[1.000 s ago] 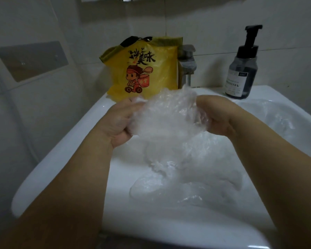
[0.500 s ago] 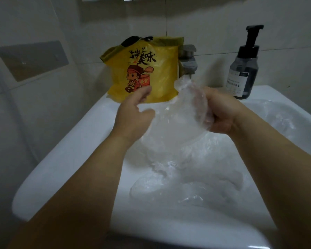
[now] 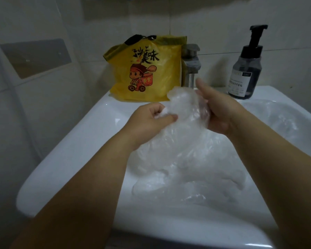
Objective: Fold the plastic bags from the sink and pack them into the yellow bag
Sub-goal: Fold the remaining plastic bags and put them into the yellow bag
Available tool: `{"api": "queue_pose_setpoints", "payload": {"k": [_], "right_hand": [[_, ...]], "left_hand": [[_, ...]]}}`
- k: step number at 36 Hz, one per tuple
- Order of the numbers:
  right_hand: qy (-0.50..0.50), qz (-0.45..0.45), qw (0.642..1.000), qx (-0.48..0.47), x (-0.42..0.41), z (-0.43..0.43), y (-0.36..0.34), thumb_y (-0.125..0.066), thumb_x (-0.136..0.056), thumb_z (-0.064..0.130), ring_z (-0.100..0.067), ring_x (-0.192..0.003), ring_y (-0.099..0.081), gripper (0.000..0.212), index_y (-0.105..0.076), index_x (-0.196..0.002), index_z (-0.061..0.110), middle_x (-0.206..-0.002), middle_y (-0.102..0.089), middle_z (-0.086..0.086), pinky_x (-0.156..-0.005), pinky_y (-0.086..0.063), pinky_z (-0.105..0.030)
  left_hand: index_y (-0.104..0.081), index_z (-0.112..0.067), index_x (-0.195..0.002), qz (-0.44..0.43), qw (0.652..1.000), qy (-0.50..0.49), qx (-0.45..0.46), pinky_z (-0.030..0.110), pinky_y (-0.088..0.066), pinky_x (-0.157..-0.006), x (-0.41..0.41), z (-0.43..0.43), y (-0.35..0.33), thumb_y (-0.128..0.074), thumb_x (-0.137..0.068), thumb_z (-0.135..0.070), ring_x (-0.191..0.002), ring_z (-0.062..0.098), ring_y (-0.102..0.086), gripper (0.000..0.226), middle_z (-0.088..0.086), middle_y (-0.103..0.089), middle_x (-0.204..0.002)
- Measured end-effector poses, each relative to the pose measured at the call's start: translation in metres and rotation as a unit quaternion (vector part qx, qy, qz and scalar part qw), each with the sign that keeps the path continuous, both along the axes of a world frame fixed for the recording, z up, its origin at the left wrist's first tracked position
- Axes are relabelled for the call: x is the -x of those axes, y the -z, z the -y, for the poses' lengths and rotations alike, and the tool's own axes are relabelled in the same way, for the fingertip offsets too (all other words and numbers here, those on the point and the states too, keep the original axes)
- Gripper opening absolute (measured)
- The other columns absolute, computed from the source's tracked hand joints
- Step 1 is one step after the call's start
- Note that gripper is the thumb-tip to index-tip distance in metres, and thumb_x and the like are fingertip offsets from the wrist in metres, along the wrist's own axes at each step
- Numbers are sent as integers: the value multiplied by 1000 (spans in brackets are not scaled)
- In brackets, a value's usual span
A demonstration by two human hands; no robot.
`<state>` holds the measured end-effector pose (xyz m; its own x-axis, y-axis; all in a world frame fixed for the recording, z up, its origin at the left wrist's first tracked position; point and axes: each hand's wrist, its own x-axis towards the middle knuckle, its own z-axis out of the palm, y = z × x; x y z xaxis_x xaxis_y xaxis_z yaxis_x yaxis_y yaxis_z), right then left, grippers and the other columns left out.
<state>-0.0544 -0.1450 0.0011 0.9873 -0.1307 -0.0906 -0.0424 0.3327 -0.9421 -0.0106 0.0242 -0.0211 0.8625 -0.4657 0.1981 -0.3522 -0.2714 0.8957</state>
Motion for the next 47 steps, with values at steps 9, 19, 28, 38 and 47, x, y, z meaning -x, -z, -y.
{"api": "queue_pose_setpoints", "payload": {"k": [9, 19, 28, 38, 47], "right_hand": [[-87, -83, 991, 65, 3, -18, 8, -60, -89, 32, -20, -84, -63, 27, -61, -103, 9, -88, -65, -5, -84, -51, -37], [28, -54, 987, -150, -2, -9, 3, -56, -94, 31, -18, -74, -71, 28, -65, -107, 8, -90, -74, -7, -66, -60, -30], [75, 10, 994, -74, 1, -15, 5, -56, -94, 8, -16, -69, -66, 27, -52, -121, 3, -96, -67, -11, -72, -58, -34], [138, 33, 989, 35, 18, -10, 7, -40, -97, -3, -25, -79, -61, 39, -57, -128, 11, -98, -62, -13, -78, -55, -39], [86, 0, 990, 115, 29, -3, 10, -60, -78, -19, -24, -98, -63, 63, -47, -137, 1, -133, -52, -18, -90, -53, -32]], "left_hand": [[-65, -9, -92, -42, 980, -136, 137, 30, -52, -66, -14, 1, -2, -62, -93, -37, -73, 17, -65, 29, 2, -68, -81], [-62, -9, -121, -271, 895, -17, 354, 16, -52, -57, -16, -14, -19, -50, -98, -38, -60, 11, -70, 39, 1, -73, -79], [-62, -19, -98, -169, 937, -117, 282, 46, -49, -99, -28, -10, -1, -52, -97, -43, -104, 25, -63, 26, 5, -65, -101], [-49, -25, -127, -152, 945, -102, 271, 31, -49, -76, -19, -15, 1, -48, -99, -42, -80, 9, -63, 33, -8, -65, -95], [-67, -19, -114, -102, 981, -27, 161, 29, -49, -98, 0, -24, 4, -68, -86, -7, -107, 12, -61, 31, -6, -68, -108]]}}
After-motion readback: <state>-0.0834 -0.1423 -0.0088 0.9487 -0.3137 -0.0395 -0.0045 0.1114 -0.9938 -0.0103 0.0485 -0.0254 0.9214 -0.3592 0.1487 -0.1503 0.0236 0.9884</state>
